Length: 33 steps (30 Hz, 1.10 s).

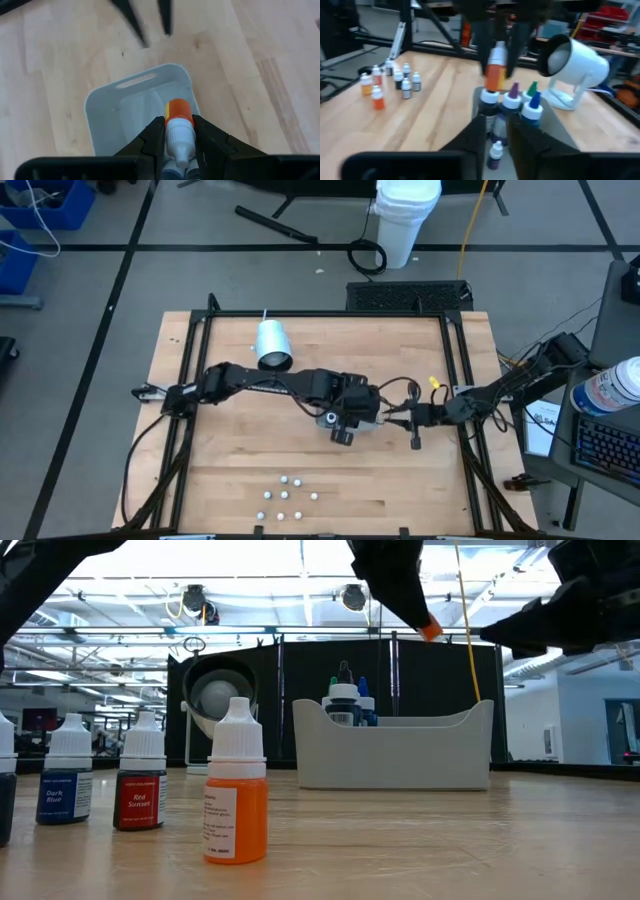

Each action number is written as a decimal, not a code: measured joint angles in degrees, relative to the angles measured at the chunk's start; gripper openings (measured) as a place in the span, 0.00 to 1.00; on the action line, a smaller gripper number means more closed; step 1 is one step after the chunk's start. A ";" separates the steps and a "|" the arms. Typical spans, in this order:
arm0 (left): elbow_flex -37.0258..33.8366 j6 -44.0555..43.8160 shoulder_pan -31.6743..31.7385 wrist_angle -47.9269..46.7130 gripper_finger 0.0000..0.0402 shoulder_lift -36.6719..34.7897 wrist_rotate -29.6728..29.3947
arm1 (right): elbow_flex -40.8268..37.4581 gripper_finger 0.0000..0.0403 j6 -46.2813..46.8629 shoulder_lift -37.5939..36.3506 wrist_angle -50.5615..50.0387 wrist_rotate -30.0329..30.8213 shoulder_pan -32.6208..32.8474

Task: Pick & Place food coloring
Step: Put the top left small orange food coloring bottle into the white bin

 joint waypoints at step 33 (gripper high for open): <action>0.00 17.25 5.71 2.73 0.23 8.87 -3.40 | -0.02 0.44 -0.40 0.60 -0.81 6.49 -0.11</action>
